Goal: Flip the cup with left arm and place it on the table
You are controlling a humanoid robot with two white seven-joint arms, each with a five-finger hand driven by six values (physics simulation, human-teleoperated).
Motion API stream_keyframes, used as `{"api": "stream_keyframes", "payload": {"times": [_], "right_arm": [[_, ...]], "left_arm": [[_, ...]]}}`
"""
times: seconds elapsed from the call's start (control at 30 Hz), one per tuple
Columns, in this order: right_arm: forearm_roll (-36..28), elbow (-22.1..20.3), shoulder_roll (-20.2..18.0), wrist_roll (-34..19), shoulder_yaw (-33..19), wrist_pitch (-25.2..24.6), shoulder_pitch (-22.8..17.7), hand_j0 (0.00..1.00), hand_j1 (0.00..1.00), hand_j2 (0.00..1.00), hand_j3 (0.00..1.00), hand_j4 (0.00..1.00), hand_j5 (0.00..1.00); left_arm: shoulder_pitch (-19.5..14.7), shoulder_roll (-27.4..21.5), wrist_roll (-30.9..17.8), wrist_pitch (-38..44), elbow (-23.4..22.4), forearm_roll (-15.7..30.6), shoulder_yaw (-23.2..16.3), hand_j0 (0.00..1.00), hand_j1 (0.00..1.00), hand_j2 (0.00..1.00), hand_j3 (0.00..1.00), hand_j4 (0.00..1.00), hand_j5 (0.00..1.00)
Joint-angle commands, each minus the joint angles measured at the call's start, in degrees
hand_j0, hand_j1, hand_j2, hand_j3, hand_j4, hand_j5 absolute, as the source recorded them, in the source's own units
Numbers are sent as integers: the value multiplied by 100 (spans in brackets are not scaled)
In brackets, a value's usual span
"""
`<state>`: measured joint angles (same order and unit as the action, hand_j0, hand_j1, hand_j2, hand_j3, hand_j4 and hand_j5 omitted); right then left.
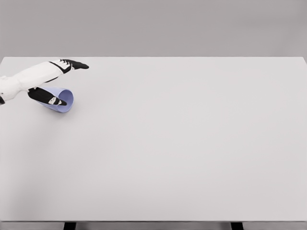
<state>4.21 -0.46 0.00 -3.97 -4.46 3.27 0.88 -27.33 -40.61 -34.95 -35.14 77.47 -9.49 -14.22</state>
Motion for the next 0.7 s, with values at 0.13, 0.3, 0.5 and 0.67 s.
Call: {"api": "stream_keyframes", "payload": {"times": [0.13, 0.3, 0.5, 0.67], "right_arm": [[0, 11, 0, 1, -2, -2, 0, 100, 100, 100, 100, 100, 100], [0, 11, 0, 1, -2, -2, 9, 100, 100, 100, 100, 100, 100], [0, 11, 0, 1, -2, -2, 9, 100, 100, 100, 100, 100, 100], [0, 3, 0, 1, -2, -2, 9, 100, 100, 100, 100, 100, 100]], "left_arm": [[9, -70, -5, 14, -144, -334, 7, 100, 100, 100, 100, 100, 100], [0, -299, -5, 14, -162, -712, -1, 100, 100, 100, 100, 100, 100], [-1547, -1160, -5, 14, -1014, 439, -2804, 100, 100, 100, 100, 100, 100], [-1722, -1099, -5, 506, -1190, 501, -3068, 100, 100, 100, 100, 100, 100]]}}
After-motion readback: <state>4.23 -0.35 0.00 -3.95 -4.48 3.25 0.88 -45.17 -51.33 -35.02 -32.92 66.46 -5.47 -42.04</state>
